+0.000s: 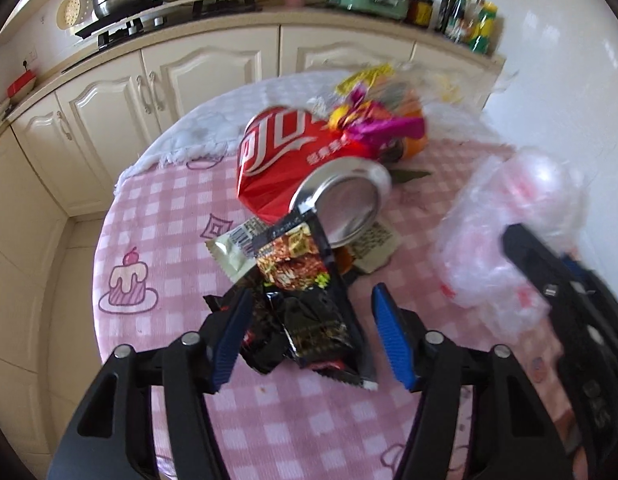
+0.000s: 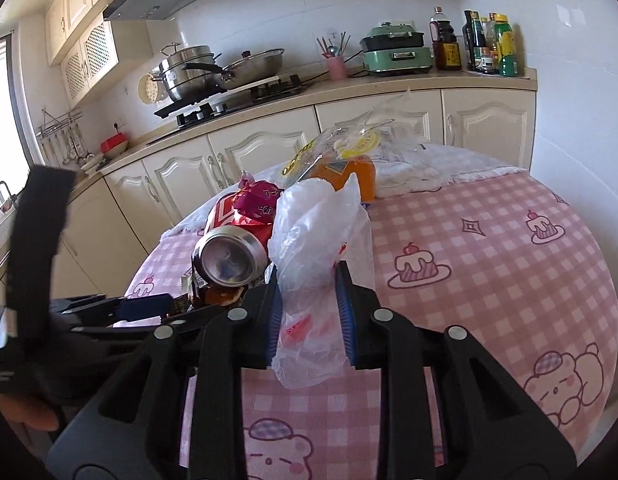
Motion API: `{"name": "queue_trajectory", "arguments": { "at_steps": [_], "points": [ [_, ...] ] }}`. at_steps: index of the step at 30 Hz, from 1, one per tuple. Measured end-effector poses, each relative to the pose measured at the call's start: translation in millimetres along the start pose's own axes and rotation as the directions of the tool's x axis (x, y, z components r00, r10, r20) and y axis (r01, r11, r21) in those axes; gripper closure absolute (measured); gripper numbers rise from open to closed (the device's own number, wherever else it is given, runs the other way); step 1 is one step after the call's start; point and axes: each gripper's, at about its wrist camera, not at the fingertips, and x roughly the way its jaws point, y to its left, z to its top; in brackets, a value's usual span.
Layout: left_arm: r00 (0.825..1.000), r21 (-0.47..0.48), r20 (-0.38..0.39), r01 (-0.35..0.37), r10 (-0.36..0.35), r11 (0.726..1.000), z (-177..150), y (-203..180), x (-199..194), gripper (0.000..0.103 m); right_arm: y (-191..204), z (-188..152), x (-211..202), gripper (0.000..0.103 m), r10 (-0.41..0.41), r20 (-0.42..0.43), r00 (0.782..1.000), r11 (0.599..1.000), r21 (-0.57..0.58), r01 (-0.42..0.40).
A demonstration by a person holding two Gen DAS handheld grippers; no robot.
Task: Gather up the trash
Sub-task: 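Grasp the white plastic bag with the right tool while the left tool grasps a black snack wrapper, then carry both items over the blue bin and open both tools to drop them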
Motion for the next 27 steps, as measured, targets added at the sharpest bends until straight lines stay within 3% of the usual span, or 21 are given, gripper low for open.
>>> {"name": "queue_trajectory", "arguments": {
  "at_steps": [2,3,4,6,11,16,22,27],
  "points": [
    [1.000,-0.020,-0.004,0.004,-0.004,1.000,0,4,2,0.067,2,1,-1,0.078,-0.002,0.001,1.000,1.000,-0.004,0.002],
    [1.000,-0.022,0.005,0.026,-0.026,0.999,0,5,-1,0.090,3,1,-3,0.078,-0.004,0.005,1.000,1.000,-0.009,0.004],
    [0.998,-0.017,0.025,0.051,-0.050,0.999,-1,5,-8,0.097,4,2,-4,0.078,-0.005,0.008,1.000,1.000,-0.016,0.006],
    [0.997,-0.020,0.052,0.064,-0.063,0.998,-3,8,-18,0.100,8,3,-9,0.078,-0.005,0.022,1.000,1.000,-0.026,0.006],
    [0.973,-0.062,0.106,0.214,-0.207,0.975,-13,23,-41,0.102,27,8,-24,0.078,0.004,0.069,0.998,0.998,-0.063,0.000],
    [0.951,-0.078,0.168,0.274,-0.258,0.959,-25,39,-67,0.102,50,11,-33,0.078,0.026,0.088,0.996,0.996,-0.093,-0.017],
    [0.935,-0.124,0.259,0.280,-0.241,0.952,-40,84,-102,0.102,99,8,-35,0.078,0.105,0.077,0.991,0.984,-0.152,-0.093],
    [0.939,-0.216,0.297,0.241,-0.172,0.946,-67,146,-122,0.102,161,-1,-22,0.078,0.210,0.024,0.977,0.956,-0.215,-0.200]
  ]
}}
